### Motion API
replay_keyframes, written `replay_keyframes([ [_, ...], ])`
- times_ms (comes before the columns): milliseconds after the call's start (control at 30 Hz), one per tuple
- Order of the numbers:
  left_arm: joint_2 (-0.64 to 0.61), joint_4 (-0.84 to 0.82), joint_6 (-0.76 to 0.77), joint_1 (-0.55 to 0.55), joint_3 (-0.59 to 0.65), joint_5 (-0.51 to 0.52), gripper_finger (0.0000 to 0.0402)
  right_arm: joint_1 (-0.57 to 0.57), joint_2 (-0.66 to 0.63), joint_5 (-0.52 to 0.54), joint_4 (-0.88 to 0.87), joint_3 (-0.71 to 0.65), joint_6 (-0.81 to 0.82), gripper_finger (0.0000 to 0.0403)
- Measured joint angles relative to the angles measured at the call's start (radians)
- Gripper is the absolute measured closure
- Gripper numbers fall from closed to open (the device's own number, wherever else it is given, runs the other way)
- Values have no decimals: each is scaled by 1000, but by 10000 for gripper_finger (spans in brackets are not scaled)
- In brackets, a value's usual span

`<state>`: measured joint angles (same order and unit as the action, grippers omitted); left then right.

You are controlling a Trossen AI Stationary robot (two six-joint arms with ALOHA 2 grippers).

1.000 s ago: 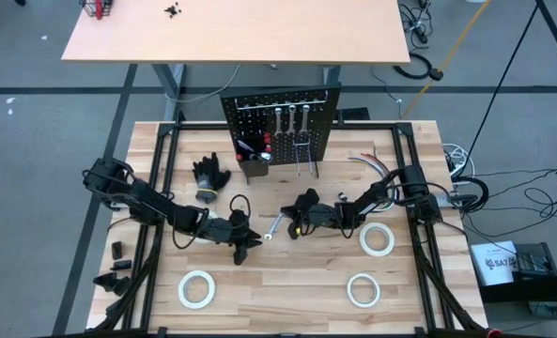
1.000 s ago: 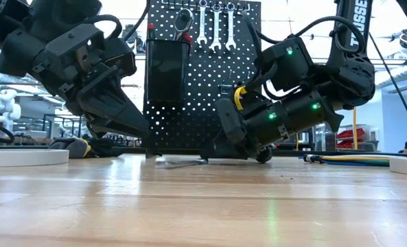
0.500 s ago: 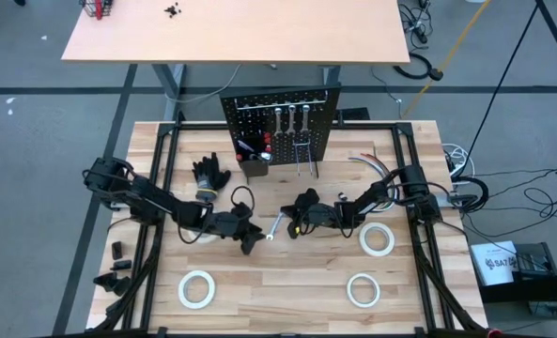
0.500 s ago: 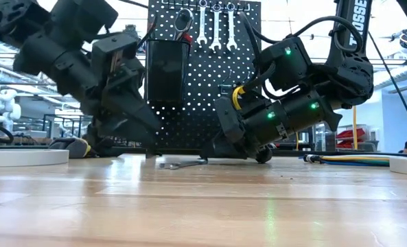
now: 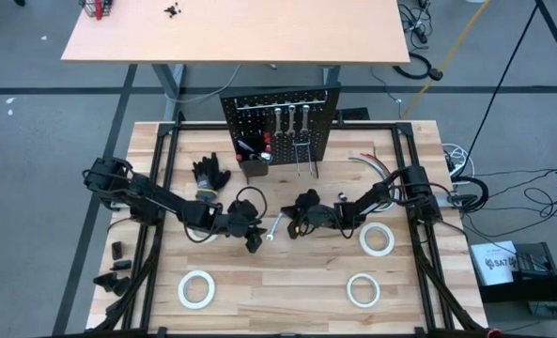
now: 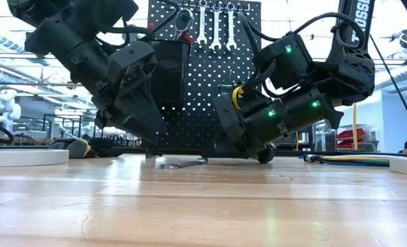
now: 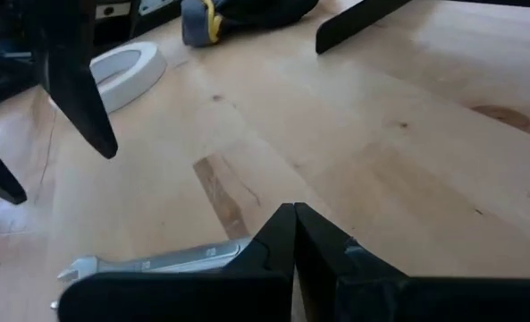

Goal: Hang tools onto peg board
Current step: Hang the wrench on the peg board

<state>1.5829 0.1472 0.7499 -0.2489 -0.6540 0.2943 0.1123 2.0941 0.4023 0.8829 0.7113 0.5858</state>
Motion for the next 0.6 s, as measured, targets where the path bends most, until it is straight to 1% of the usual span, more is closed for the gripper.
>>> replay_keyframes([
  [233, 0, 0, 1, 0, 0, 0, 223, 0, 0, 16, -2, 1, 17, 403],
  [433, 0, 0, 9, 0, 0, 0, 223, 1, 0, 19, -82, 32, 22, 403],
  [600, 0, 0, 64, 1, 0, -1, 223, 0, -3, 28, -175, 75, 92, 403],
])
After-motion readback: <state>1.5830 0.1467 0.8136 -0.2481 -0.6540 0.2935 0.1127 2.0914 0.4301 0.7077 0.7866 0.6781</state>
